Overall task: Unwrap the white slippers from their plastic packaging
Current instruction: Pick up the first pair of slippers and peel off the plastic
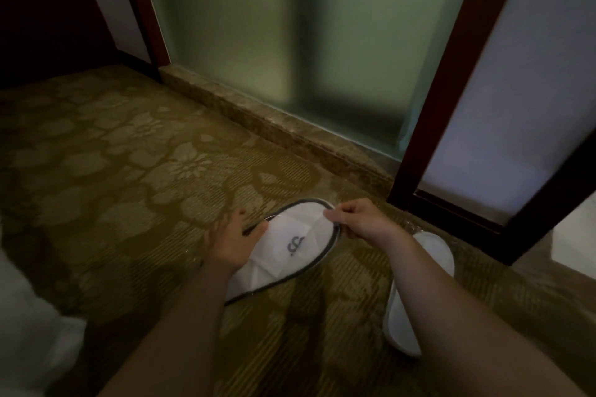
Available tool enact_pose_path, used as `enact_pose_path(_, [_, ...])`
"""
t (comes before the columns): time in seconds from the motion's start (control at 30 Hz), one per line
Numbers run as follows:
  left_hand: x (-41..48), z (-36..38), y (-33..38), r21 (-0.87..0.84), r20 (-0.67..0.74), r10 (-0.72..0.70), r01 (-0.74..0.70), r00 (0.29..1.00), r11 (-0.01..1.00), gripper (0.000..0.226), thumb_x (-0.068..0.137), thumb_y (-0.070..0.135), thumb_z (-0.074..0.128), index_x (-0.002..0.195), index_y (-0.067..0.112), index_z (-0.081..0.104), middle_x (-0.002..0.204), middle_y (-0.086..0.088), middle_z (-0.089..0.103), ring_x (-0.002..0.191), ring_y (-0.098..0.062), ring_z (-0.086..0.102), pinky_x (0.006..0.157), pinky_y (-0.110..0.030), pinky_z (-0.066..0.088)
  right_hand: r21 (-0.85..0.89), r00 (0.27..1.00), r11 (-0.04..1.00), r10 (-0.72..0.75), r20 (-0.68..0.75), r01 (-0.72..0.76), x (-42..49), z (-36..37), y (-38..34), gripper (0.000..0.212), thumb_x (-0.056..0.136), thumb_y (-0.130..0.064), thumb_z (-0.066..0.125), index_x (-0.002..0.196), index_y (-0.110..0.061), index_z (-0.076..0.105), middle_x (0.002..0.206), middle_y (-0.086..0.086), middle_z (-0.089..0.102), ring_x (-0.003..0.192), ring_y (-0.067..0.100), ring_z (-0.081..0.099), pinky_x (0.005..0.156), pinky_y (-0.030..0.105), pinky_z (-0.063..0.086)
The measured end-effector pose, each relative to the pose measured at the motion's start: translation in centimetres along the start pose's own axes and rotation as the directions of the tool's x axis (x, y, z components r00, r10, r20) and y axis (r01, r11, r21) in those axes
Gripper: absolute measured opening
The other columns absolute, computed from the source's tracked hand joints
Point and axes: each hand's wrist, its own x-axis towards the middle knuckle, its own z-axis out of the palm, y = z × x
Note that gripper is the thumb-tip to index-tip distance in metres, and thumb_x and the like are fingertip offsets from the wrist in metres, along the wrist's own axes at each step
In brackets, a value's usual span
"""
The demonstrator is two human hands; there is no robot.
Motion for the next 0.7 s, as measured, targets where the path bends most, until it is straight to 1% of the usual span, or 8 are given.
enact_pose_path(0.07, [-0.2,0.1,-0.2,0.053,-0.034,-0.134,0.136,0.990,0.989,0.091,0.080,0.061,0.053,0.150,0.015,0.019,0.157,-0.013,0.022,0.145,-0.032,0.019,0.119,-0.049,0.016,0.092,0.994,0.996,0.027,-0.107,-0.017,0.2,-0.2,1.0,0.022,0.086,-0.022,0.065,0.070,-0.007,0.061,0.053,0.004,0.040,0.042,0.011,0.037,0.042,0.020,0.030])
enact_pose_path(0.17, [-0.2,-0.4,-0.2,-0.223,-0.016,-0.427,0.413,0.904,0.883,0.113,0.074,0.053,0.068,0.152,0.010,-0.002,0.160,-0.020,0.001,0.148,-0.038,-0.001,0.119,-0.054,0.008,0.281,0.969,0.960,0.079,-0.233,-0.010,0.5,-0.7,2.3,0.023,0.086,-0.020,0.065,0.068,-0.007,0.063,0.044,0.000,0.042,0.032,0.007,0.036,0.034,0.016,0.029])
enact_pose_path(0.27, [0.1,-0.7,0.0,-0.636,0.109,-0.530,0.469,0.841,0.613,0.108,0.072,0.042,0.075,0.150,0.008,0.009,0.156,-0.019,0.022,0.143,-0.038,0.023,0.117,-0.053,0.022,0.469,0.952,0.883,0.152,-0.265,-0.011,0.6,-1.0,3.2,0.029,0.085,-0.020,0.066,0.057,-0.014,0.062,0.035,-0.006,0.042,0.029,0.005,0.036,0.031,0.015,0.029])
enact_pose_path(0.37, [-0.3,-1.0,0.4,-0.780,0.381,-0.463,0.547,0.801,0.304,0.087,0.079,0.052,0.063,0.148,0.014,0.027,0.151,-0.014,0.037,0.133,-0.035,0.042,0.107,-0.052,0.035,0.578,0.946,0.815,0.213,-0.243,-0.036,0.6,-1.1,3.9,0.031,0.084,-0.019,0.067,0.054,-0.014,0.063,0.034,-0.007,0.043,0.028,0.005,0.037,0.030,0.016,0.028])
enact_pose_path(0.43, [-0.2,-1.3,0.6,-0.861,0.427,-0.383,0.497,0.819,0.104,0.070,0.086,0.045,0.058,0.143,0.012,0.037,0.143,-0.013,0.049,0.118,-0.030,0.057,0.094,-0.046,0.046,0.607,0.952,0.793,0.227,-0.203,-0.059,0.4,-1.1,4.2,0.039,0.085,-0.019,0.065,0.047,-0.013,0.063,0.035,-0.007,0.043,0.028,0.004,0.036,0.030,0.015,0.027])
enact_pose_path(0.5, [0.0,-1.6,0.7,-0.908,0.393,-0.379,0.418,0.838,-0.018,0.058,0.091,0.037,0.055,0.141,0.010,0.041,0.139,-0.015,0.054,0.120,-0.030,0.057,0.094,-0.044,0.048,0.613,0.963,0.786,0.220,-0.158,-0.078,0.4,-1.1,4.6,0.051,0.087,-0.019,0.063,0.037,-0.015,0.061,0.035,-0.008,0.040,0.028,0.004,0.034,0.029,0.016,0.026])
enact_pose_path(0.6, [-0.2,-1.9,0.6,-0.948,0.296,-0.455,0.317,0.840,-0.031,0.053,0.094,0.033,0.051,0.141,0.011,0.042,0.137,-0.016,0.054,0.123,-0.033,0.054,0.092,-0.044,0.049,0.637,0.966,0.766,0.221,-0.137,-0.085,0.4,-1.0,4.7,0.044,0.087,-0.018,0.063,0.043,-0.014,0.060,0.039,-0.004,0.038,0.030,0.006,0.033,0.029,0.016,0.026])
enact_pose_path(0.7, [-0.3,-2.3,-0.2,-0.969,0.223,-0.558,0.244,0.800,-0.037,0.047,0.093,0.029,0.052,0.136,0.012,0.049,0.134,-0.012,0.058,0.116,-0.026,0.058,0.088,-0.038,0.050,0.623,0.957,0.773,0.257,-0.135,-0.119,0.3,-1.1,4.7,0.035,0.087,-0.020,0.063,0.053,-0.012,0.056,0.038,-0.003,0.040,0.029,0.007,0.032,0.031,0.013,0.025])
